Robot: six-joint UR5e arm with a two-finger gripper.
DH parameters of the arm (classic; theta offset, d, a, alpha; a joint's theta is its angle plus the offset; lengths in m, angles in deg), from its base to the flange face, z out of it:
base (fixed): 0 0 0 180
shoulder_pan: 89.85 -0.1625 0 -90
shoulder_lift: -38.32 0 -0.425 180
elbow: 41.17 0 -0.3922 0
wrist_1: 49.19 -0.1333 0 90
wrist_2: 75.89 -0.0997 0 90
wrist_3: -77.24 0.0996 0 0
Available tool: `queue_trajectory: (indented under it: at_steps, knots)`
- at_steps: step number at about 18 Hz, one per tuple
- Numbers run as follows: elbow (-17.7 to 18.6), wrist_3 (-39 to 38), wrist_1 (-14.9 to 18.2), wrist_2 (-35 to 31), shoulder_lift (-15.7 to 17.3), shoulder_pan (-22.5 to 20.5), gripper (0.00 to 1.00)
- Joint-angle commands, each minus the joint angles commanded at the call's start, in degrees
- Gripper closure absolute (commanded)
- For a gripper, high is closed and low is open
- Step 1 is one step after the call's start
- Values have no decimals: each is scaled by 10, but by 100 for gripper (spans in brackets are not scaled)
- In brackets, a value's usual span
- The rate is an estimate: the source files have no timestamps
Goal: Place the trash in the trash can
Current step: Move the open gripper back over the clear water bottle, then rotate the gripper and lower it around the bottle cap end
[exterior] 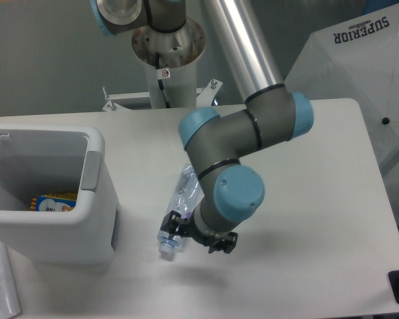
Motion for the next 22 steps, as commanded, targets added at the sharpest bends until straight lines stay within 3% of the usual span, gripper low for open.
queue_trajectory:
  at_steps: [5, 22]
  knots:
    - [-7, 0, 3, -40, -19, 25, 0]
    - [-17, -7, 3, -70, -46, 46, 0]
